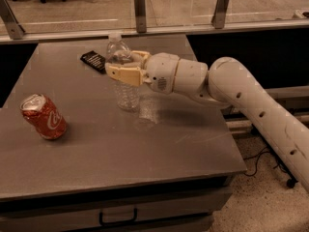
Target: Place water bottle upright
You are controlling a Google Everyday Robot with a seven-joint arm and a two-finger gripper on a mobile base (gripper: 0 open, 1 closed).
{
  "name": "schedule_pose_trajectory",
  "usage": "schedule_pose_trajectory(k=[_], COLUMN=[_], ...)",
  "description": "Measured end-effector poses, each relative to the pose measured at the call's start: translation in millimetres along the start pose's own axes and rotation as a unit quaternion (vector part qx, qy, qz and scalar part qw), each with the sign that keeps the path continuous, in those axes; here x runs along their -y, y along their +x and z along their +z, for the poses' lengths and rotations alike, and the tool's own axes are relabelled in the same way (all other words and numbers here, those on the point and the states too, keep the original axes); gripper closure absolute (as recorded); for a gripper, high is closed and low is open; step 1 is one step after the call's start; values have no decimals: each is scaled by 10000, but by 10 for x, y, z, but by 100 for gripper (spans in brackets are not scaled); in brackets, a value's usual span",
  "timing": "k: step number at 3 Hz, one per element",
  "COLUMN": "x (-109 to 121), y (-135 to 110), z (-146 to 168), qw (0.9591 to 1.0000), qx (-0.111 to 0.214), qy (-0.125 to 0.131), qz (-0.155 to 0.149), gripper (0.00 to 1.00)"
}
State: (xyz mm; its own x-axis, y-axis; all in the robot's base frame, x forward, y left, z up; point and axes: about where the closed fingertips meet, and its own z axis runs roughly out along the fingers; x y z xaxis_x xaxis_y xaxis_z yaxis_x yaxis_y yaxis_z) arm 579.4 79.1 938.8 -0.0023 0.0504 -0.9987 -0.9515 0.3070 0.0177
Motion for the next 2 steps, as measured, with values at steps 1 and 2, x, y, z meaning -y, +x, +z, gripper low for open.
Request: schedule_pose_trajectory(k=[1, 2], x=[-51, -90], y=[22, 39], z=[-17, -31], qw=[9999, 9997], qx=[-52, -127], qy=[18, 29], qz=[-141, -226], gripper=[82, 59])
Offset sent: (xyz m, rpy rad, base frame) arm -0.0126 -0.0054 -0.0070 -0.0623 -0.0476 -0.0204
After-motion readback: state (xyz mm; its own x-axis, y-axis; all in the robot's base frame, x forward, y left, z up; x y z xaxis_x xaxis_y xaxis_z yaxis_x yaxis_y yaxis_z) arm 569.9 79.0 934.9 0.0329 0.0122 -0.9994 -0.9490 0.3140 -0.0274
